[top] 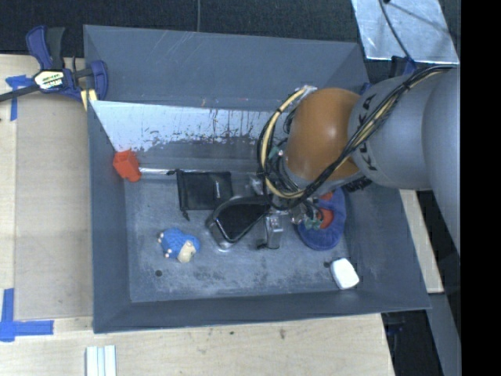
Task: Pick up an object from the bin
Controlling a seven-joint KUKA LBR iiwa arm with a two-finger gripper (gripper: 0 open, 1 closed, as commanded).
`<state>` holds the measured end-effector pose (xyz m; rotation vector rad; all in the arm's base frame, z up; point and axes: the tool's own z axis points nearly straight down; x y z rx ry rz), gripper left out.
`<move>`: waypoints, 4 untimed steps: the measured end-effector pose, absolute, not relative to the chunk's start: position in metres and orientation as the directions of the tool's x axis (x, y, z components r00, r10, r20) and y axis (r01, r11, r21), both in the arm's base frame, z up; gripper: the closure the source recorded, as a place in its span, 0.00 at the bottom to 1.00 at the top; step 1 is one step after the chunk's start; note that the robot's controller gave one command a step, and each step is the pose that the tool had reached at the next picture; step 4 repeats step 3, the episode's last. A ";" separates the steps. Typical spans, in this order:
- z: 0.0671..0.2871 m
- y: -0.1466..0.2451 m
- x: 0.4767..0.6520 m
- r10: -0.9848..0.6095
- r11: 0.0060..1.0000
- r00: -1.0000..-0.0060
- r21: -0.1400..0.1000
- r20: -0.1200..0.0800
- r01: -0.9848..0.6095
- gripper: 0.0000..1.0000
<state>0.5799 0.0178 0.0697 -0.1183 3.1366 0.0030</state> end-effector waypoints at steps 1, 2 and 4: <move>0.071 0.032 0.587 -0.576 0.817 -0.817 -0.005 -0.008 -0.576 0.00; 0.072 0.033 0.588 -0.573 0.819 -0.819 -0.005 -0.012 -0.573 1.00; 0.146 0.033 0.589 -0.571 0.821 -0.821 -0.004 -0.005 -0.571 1.00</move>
Offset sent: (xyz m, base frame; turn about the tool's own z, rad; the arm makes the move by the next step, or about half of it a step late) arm 0.0051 0.0152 0.0003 -0.5394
